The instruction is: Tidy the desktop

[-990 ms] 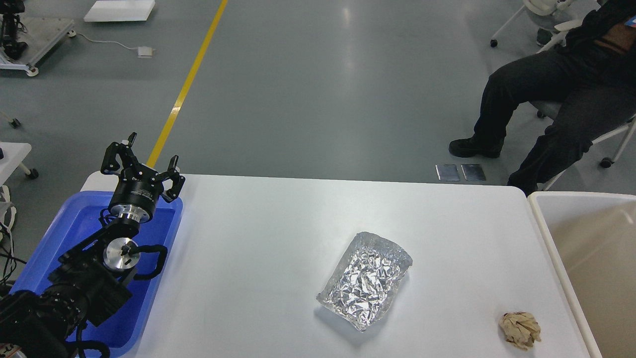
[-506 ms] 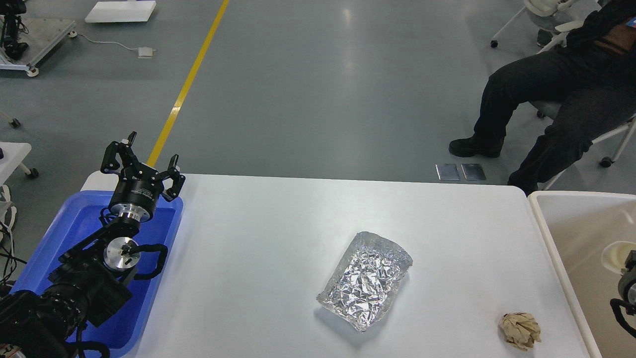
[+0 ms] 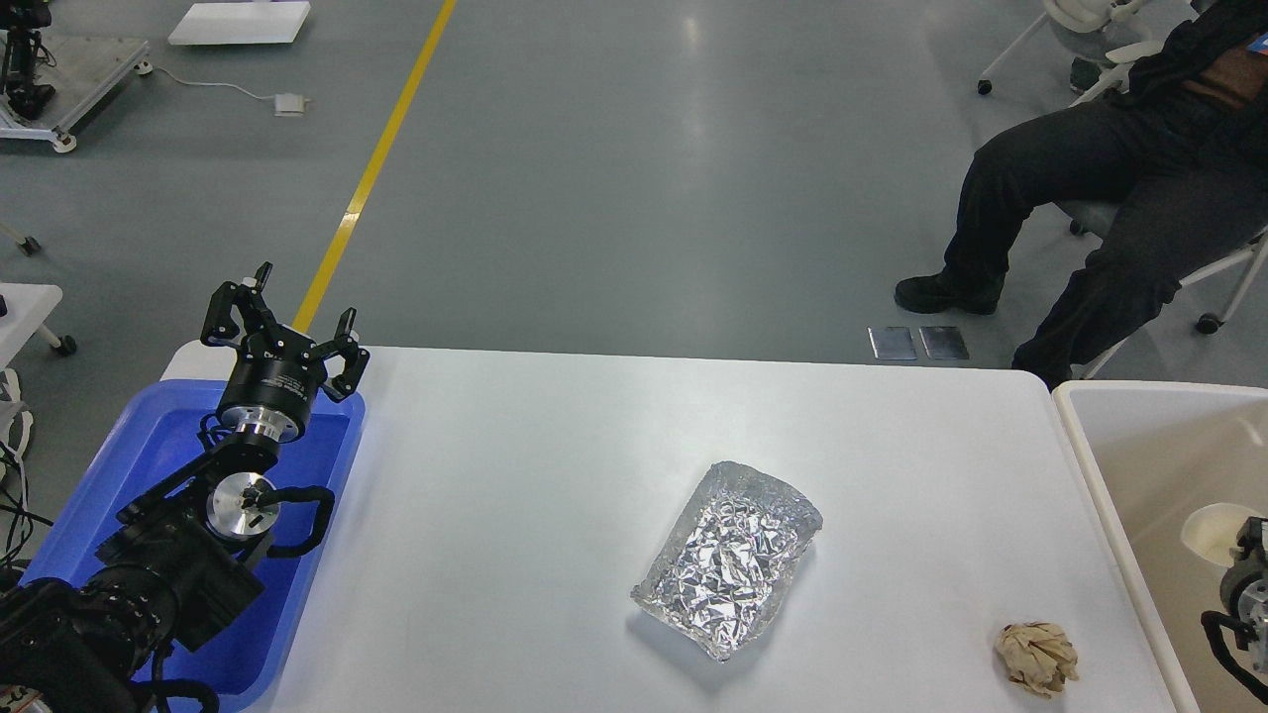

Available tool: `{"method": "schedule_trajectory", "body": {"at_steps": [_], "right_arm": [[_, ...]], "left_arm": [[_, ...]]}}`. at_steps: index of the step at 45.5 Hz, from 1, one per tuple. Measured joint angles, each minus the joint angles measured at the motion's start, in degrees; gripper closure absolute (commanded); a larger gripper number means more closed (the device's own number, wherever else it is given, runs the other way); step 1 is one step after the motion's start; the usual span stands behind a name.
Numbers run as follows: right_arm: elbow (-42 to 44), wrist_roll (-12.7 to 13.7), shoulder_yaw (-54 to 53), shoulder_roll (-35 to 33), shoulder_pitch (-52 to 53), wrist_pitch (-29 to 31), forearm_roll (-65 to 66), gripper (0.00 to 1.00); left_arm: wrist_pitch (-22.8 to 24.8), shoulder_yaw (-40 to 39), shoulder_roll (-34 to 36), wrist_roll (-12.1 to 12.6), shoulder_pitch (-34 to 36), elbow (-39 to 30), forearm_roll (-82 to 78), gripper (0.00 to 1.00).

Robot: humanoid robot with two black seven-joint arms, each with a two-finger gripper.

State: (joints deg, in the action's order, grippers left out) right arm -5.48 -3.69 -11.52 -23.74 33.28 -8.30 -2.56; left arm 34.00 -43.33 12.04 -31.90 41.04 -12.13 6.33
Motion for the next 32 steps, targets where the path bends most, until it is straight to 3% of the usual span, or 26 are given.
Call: {"method": "schedule_trajectory", "body": {"at_steps": [19,32], "right_arm": [[-0.4,-0.1,-0.1,-0.8,1.8,0.3,0.0,0.0],[-2.9,-0.1,-2.7,-4.9,6.2,0.7,0.0,0.0]], "left_arm": [[-0.1,0.1,0.0,0.0,0.0,0.0,0.0,0.0],[-0.1,0.1,0.0,0.0,0.0,0.0,0.0,0.0]]}}
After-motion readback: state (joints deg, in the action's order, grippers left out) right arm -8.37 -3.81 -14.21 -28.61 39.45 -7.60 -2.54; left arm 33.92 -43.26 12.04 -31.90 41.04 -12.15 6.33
